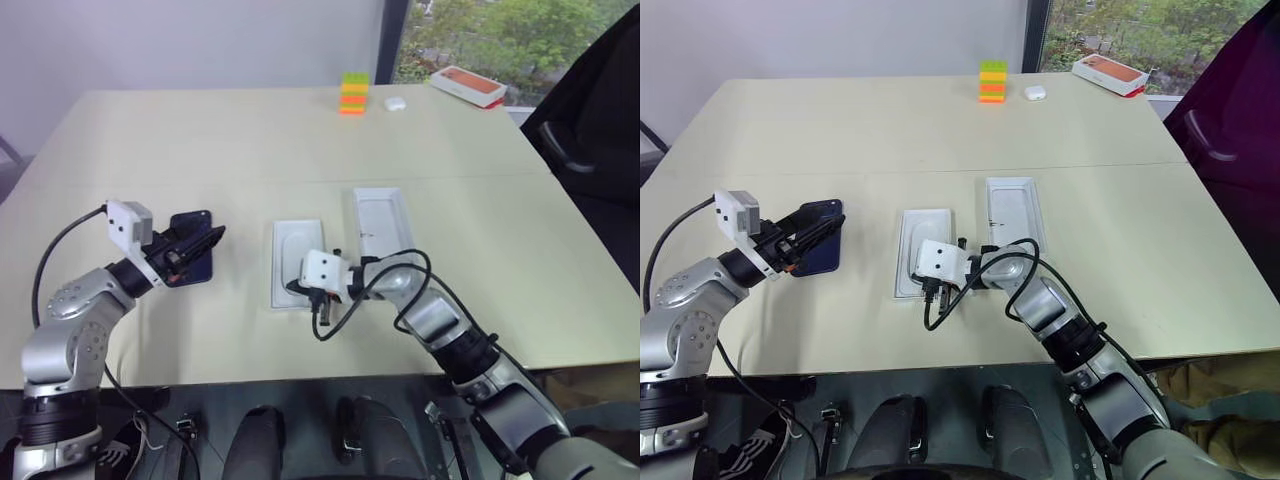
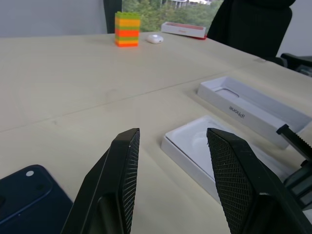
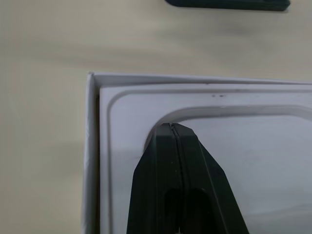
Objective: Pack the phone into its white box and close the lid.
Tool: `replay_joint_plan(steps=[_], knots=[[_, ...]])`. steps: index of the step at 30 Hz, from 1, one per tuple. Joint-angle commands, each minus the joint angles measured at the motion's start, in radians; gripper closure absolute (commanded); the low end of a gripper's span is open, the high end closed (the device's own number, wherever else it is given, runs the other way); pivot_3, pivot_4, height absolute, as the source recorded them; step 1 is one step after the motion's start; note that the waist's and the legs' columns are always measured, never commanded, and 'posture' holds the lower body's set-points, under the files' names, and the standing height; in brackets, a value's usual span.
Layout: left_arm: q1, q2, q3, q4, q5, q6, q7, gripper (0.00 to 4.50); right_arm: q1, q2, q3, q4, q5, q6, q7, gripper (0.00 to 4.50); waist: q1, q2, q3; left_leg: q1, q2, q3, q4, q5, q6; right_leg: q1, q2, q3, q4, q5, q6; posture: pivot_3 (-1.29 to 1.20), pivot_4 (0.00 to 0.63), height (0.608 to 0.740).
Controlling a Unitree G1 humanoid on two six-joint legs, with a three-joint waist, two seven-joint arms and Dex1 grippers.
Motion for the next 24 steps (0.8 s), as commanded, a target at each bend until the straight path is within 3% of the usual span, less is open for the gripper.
replay_joint_plan(steps=[1,9,16,24], knots=[[-0.010,0.011,0.001,-0.015,0.009,-0.025,0.004,2.19,0.012,0.007,0.028,-0.050,-0.011,-0.018,0.009,4.48,0.000,0.000,0.000,0.000,0.000,0.000,0.000,0.000,0.000,0.000,0.000,0.000,0.000,0.000,0.000,0.00,0.150,0.740],[-0.018,0.011,0.002,-0.011,0.022,-0.034,0.007,2.19,0.017,-0.023,0.046,-0.039,-0.052,-0.061,0.022,4.48,0.000,0.000,0.000,0.000,0.000,0.000,0.000,0.000,0.000,0.000,0.000,0.000,0.000,0.000,0.000,0.00,0.150,0.740],[-0.022,0.005,-0.006,-0.012,0.026,-0.031,0.011,2.19,-0.039,0.048,-0.011,0.039,-0.062,-0.046,-0.076,4.48,-0.003,0.000,0.000,0.000,0.000,0.000,0.000,0.000,0.000,0.000,0.000,0.000,0.000,0.001,-0.001,0.00,0.150,0.740],[-0.029,0.011,-0.006,-0.003,0.020,-0.032,0.008,2.19,-0.086,0.037,-0.084,-0.067,0.084,0.124,0.052,4.48,0.000,0.000,0.000,0.000,0.000,0.000,0.000,0.000,0.000,0.000,0.000,0.000,0.000,0.002,-0.003,0.00,0.150,0.740]])
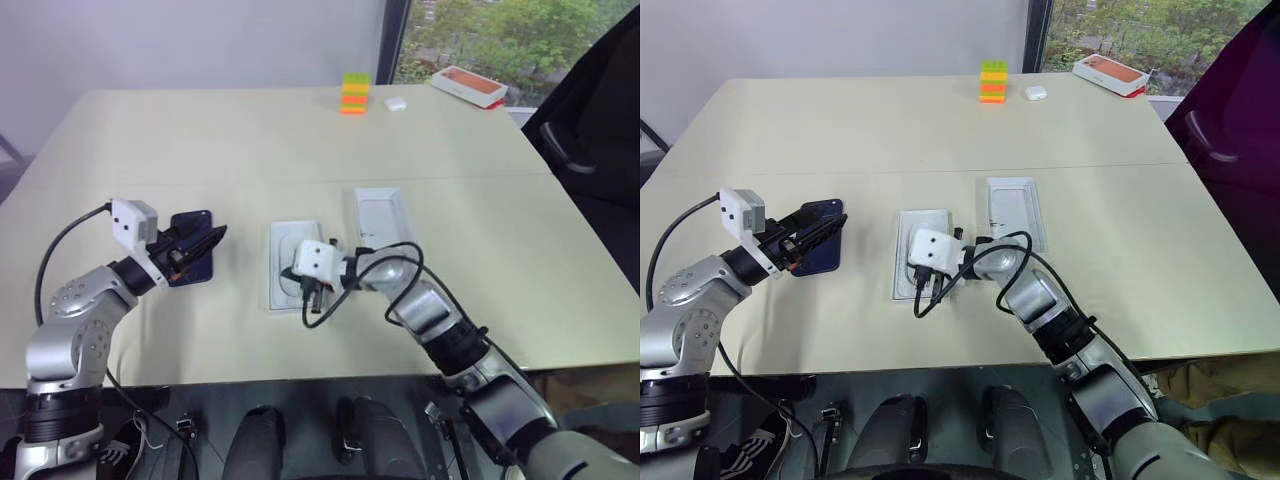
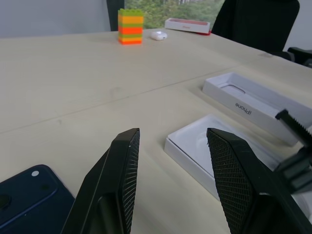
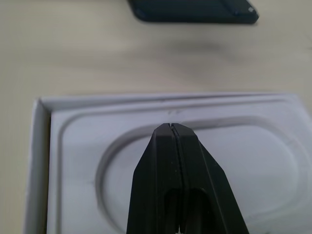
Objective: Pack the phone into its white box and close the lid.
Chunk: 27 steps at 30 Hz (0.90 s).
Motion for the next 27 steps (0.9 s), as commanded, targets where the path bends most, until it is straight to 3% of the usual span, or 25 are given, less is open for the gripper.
replay_joint_plan(steps=[1,5,9,18,27], knots=[[-0.018,0.010,0.011,-0.011,-0.002,-0.026,-0.002,2.19,-0.023,-0.019,-0.033,-0.097,0.084,0.089,0.076,4.48,0.000,0.000,0.000,0.000,0.000,0.000,0.000,0.000,0.000,0.000,0.000,0.000,0.000,0.000,0.000,0.00,0.150,0.740],[-0.018,0.004,0.003,-0.010,0.002,-0.029,0.001,2.19,-0.070,-0.022,-0.082,-0.065,0.115,0.117,0.065,4.48,0.000,0.000,0.000,0.000,0.000,0.000,0.000,0.000,0.000,0.000,0.000,0.000,0.000,0.000,0.000,0.00,0.150,0.740],[-0.019,-0.005,-0.008,-0.011,0.004,-0.034,0.008,2.19,-0.139,0.011,-0.076,0.123,-0.012,-0.066,-0.130,4.48,-0.003,0.000,0.000,0.001,0.000,0.000,0.000,0.000,0.000,0.000,0.001,0.000,0.001,0.000,0.000,0.00,0.150,0.740],[-0.022,-0.005,-0.018,-0.010,0.010,-0.041,0.017,2.19,-0.179,0.069,-0.005,0.319,-0.126,-0.243,-0.228,4.48,-0.003,0.000,0.000,0.000,0.000,0.001,0.000,0.000,0.000,0.000,0.000,0.001,0.000,0.000,0.000,0.00,0.150,0.740],[-0.020,-0.008,-0.020,-0.015,0.019,-0.045,0.028,2.19,-0.134,0.048,0.047,0.355,-0.178,-0.267,-0.148,4.48,-0.002,0.000,0.000,0.000,0.000,0.001,0.000,0.000,0.000,0.000,0.000,0.001,0.001,0.000,0.000,0.00,0.150,0.740]])
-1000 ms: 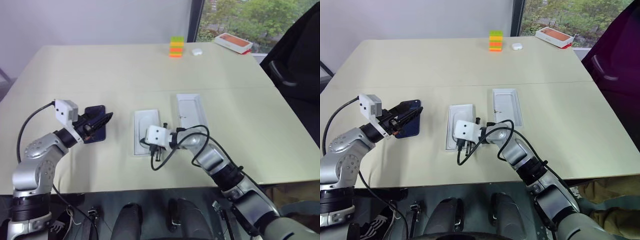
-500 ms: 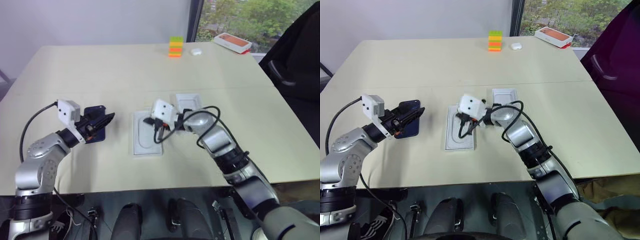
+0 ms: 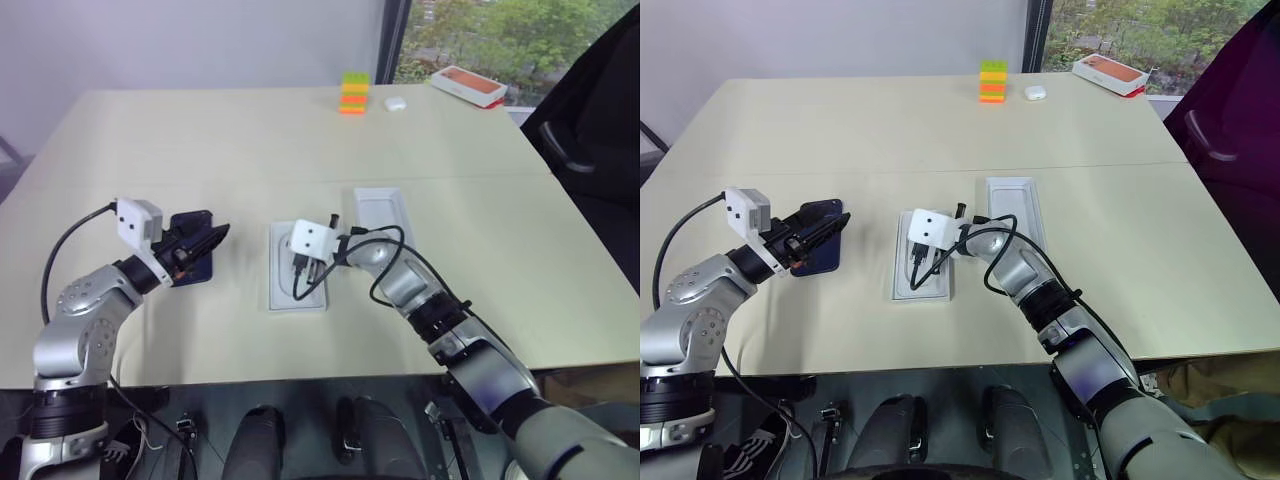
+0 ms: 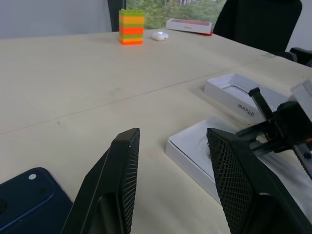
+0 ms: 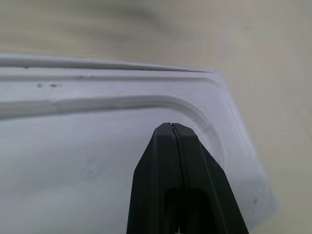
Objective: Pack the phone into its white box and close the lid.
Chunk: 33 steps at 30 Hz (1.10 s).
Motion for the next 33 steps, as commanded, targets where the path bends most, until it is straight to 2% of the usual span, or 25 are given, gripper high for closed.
replay_joint_plan(steps=[1,9,16,21,25,31,33], knots=[[-0.007,0.002,0.003,-0.024,0.008,-0.027,0.006,2.19,0.043,-0.014,0.023,-0.065,0.013,0.019,0.085,4.48,0.000,0.000,0.000,0.000,0.000,0.000,0.000,0.000,0.000,0.000,0.000,0.000,0.000,0.000,0.000,0.00,0.150,0.740],[-0.015,0.004,0.000,-0.018,0.011,-0.032,0.011,2.19,0.099,-0.004,0.030,-0.162,0.013,0.077,0.140,4.48,-0.001,0.000,0.000,0.001,0.000,0.000,0.000,0.000,0.000,0.000,0.001,0.000,0.001,0.000,0.000,0.00,0.150,0.740],[-0.015,0.003,-0.003,-0.017,0.014,-0.032,0.014,2.19,0.067,0.022,-0.016,-0.141,-0.001,0.053,0.049,4.48,-0.002,0.000,0.000,0.001,0.000,0.000,0.000,0.000,0.000,0.000,0.001,0.000,0.001,0.000,0.000,0.00,0.150,0.740],[-0.016,0.007,-0.010,-0.010,0.002,-0.016,0.002,2.19,0.047,0.053,-0.117,-0.192,0.118,0.102,0.062,4.48,0.000,0.000,0.000,0.000,0.000,0.000,0.000,0.000,0.000,0.000,0.001,0.000,0.001,0.000,0.000,0.00,0.150,0.740],[-0.021,0.025,0.003,0.009,-0.020,0.033,-0.001,2.19,0.053,0.021,-0.196,-0.295,0.244,0.185,0.143,4.48,0.000,0.000,0.000,0.000,0.000,0.000,0.000,0.000,0.000,0.000,0.000,0.000,0.000,0.000,0.000,0.00,0.150,0.740],[-0.043,0.089,0.027,0.099,-0.038,0.125,-0.017,2.19,0.053,-0.003,-0.208,-0.359,0.289,0.247,0.164,4.48,-0.003,0.000,0.000,0.001,0.000,0.000,0.000,0.000,0.000,0.000,0.001,-0.001,0.001,0.000,0.000,0.00,0.150,0.740],[-0.094,0.126,0.066,0.204,-0.054,0.206,0.020,2.19,0.051,0.028,-0.171,-0.331,0.244,0.222,0.111,4.48,-0.003,0.000,0.000,0.001,0.001,-0.001,0.000,0.000,0.000,0.000,0.001,-0.001,0.001,0.000,0.000,0.00,0.150,0.740]])
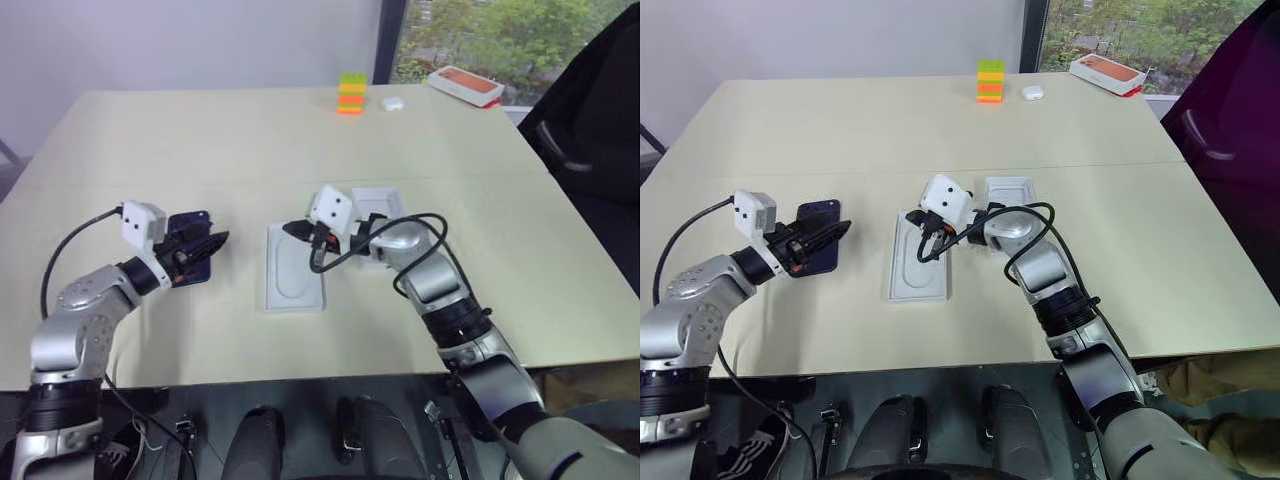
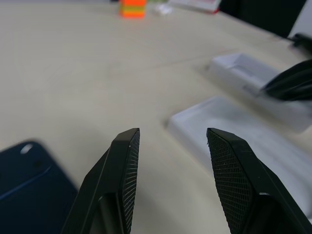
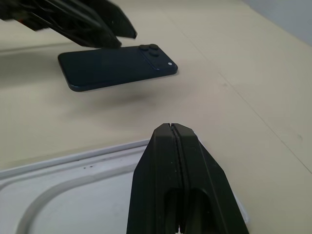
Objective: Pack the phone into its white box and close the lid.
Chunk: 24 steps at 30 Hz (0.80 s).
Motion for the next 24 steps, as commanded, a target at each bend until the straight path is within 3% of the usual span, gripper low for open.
replay_joint_plan(steps=[1,11,15,24], knots=[[-0.086,0.065,0.095,0.141,-0.037,0.125,0.049,2.19,-0.025,0.050,0.044,0.001,-0.043,-0.038,-0.076,4.48,-0.001,0.000,0.000,0.000,0.000,-0.001,0.000,0.000,0.000,0.000,0.000,0.000,0.000,0.000,0.000,0.00,0.150,0.740],[-0.193,0.149,0.142,0.425,-0.018,0.272,0.077,2.19,-0.087,0.149,0.103,0.129,-0.098,-0.123,-0.164,4.48,0.003,-0.001,0.000,-0.001,-0.001,0.002,0.000,0.000,0.000,0.000,-0.003,0.000,-0.001,0.000,0.000,0.00,0.150,0.740],[-0.269,0.173,0.151,0.585,-0.045,0.427,0.066,2.19,-0.097,0.166,0.112,0.157,-0.107,-0.140,-0.174,4.48,0.003,-0.002,-0.001,-0.001,-0.001,0.001,0.000,0.000,0.000,0.000,-0.002,0.000,-0.001,0.000,0.000,0.00,0.150,0.740],[-0.343,0.148,0.063,0.636,-0.077,0.643,-0.091,2.19,-0.077,0.158,0.141,0.158,-0.133,-0.150,-0.168,4.48,0.000,-0.002,-0.001,-0.001,-0.001,0.001,0.000,0.000,0.000,0.000,-0.002,0.000,0.000,0.000,0.000,0.00,0.150,0.740]])
